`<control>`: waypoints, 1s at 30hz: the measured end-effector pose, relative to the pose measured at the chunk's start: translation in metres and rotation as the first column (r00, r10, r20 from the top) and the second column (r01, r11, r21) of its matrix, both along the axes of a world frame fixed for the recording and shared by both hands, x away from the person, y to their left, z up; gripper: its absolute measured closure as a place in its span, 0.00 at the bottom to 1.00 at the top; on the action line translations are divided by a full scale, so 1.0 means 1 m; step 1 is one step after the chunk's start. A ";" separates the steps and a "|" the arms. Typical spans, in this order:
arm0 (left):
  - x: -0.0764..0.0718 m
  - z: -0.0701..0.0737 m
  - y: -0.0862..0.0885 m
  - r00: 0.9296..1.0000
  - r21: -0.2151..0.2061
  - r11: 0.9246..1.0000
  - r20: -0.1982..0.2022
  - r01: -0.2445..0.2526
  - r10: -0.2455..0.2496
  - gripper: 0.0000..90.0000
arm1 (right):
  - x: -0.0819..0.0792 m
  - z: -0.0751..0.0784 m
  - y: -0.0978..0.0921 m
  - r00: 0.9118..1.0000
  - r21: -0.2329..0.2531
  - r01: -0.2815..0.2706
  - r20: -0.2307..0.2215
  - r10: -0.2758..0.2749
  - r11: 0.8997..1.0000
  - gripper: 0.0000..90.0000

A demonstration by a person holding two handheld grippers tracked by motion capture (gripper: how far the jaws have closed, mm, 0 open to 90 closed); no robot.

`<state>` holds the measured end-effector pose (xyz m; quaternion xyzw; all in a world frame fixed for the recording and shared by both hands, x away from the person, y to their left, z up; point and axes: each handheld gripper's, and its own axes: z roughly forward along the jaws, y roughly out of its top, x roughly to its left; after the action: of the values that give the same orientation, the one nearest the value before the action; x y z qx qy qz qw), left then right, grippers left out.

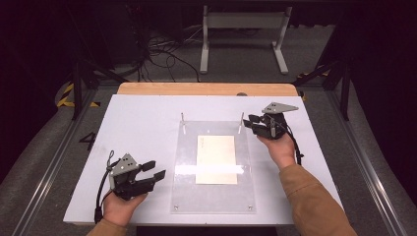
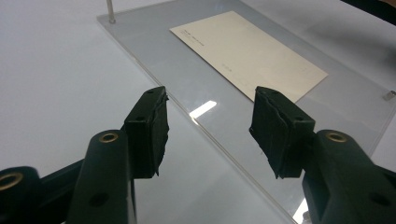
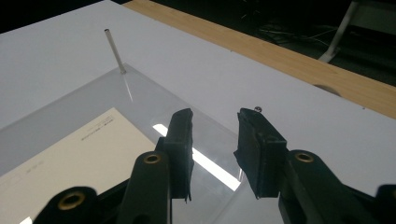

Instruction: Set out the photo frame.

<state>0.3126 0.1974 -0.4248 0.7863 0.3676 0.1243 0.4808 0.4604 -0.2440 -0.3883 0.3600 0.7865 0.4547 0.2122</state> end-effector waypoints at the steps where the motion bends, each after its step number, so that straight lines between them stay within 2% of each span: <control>1: -0.002 -0.001 0.001 1.000 0.002 1.000 0.002 -0.002 0.002 0.51 | 0.004 0.000 -0.001 1.000 0.002 -0.001 0.016 0.001 1.000 0.73; 5: -0.005 -0.002 0.004 1.000 -0.012 1.000 0.003 -0.007 0.007 0.51 | 0.020 -0.003 -0.001 1.000 0.001 0.019 0.020 -0.019 1.000 0.74; 12: -0.011 -0.003 0.006 1.000 -0.033 0.999 0.015 0.001 -0.001 0.49 | 0.039 -0.022 0.000 1.000 0.004 0.016 0.008 -0.016 1.000 0.76; 22: -0.013 -0.005 0.004 1.000 -0.038 0.999 0.011 0.017 -0.017 0.49 | 0.050 -0.036 0.001 0.999 0.009 0.023 0.041 -0.024 1.000 0.82; 26: -0.011 -0.006 0.002 1.000 -0.034 0.999 0.012 0.023 -0.023 0.49 | 0.052 -0.039 0.006 0.998 -0.043 0.026 0.058 -0.024 0.999 0.91; 30: -0.011 -0.006 0.000 1.000 -0.035 0.999 0.007 0.029 -0.029 0.49 | 0.053 -0.039 0.008 0.998 -0.048 0.031 0.056 -0.028 0.998 0.93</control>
<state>0.3020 0.1971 -0.4311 0.7825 0.3569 0.1132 0.4974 0.5135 -0.2355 -0.4270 0.3535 0.7857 0.4422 0.2494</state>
